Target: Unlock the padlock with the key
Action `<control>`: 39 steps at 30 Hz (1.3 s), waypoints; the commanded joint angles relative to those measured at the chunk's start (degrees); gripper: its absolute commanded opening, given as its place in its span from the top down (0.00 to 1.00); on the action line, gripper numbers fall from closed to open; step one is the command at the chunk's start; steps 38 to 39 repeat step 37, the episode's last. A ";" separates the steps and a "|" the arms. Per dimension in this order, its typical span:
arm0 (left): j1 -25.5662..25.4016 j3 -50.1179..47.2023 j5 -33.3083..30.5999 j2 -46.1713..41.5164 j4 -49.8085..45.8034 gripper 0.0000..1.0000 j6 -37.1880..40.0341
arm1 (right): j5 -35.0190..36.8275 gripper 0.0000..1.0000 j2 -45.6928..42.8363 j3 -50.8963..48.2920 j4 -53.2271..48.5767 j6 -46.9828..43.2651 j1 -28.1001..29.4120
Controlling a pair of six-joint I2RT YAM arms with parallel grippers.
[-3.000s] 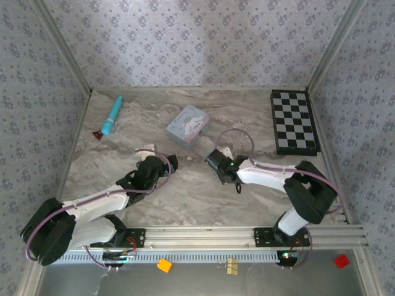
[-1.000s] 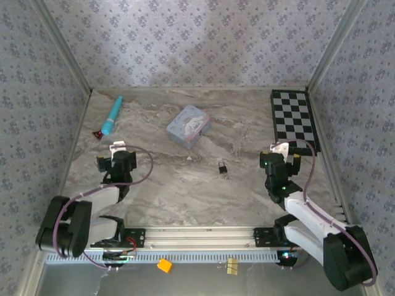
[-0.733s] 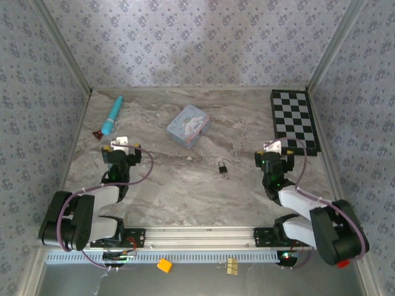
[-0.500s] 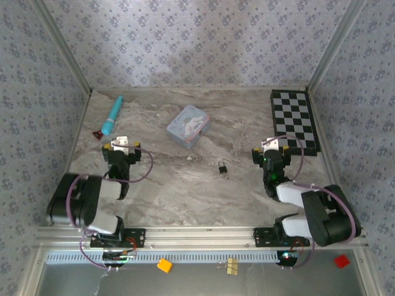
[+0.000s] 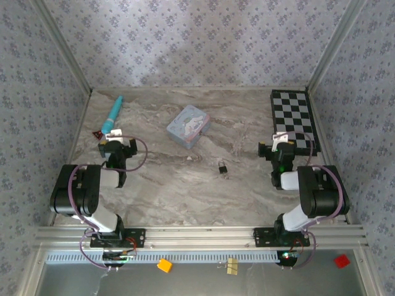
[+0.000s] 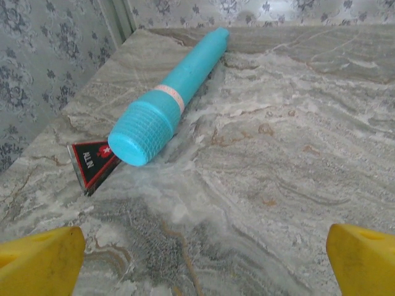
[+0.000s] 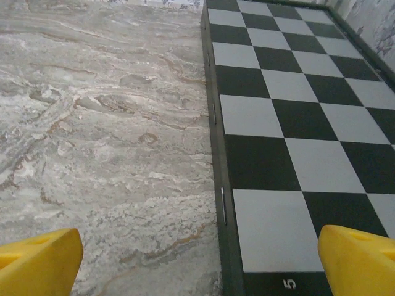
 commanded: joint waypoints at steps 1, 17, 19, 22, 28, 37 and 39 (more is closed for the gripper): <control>0.27 0.50 -0.18 -0.77 -0.78 0.00 -1.12 | -0.03 0.01 -0.39 2.02 -2.26 3.55 -1.13; 0.28 0.50 -0.17 -0.85 -0.86 0.00 -1.12 | 3.14 0.01 -0.23 1.68 -1.20 3.66 -0.31; 0.29 0.50 -0.14 -0.86 -0.88 0.00 -1.15 | 3.13 0.01 -0.25 1.64 -1.20 3.70 -0.34; 0.28 0.50 -0.14 -0.85 -0.94 0.00 -1.15 | 3.12 0.01 -0.21 1.68 -1.22 3.70 -0.38; 0.27 0.50 -0.15 -0.86 -0.90 0.00 -1.10 | 3.05 0.01 -0.25 1.66 -1.15 3.75 -0.32; 0.28 0.50 -0.09 -0.86 -0.95 0.00 -1.12 | 3.35 0.01 -0.38 0.87 0.10 3.79 -0.36; 0.28 0.50 -0.09 -0.86 -0.95 0.00 -1.12 | 3.35 0.01 -0.38 0.87 0.10 3.79 -0.36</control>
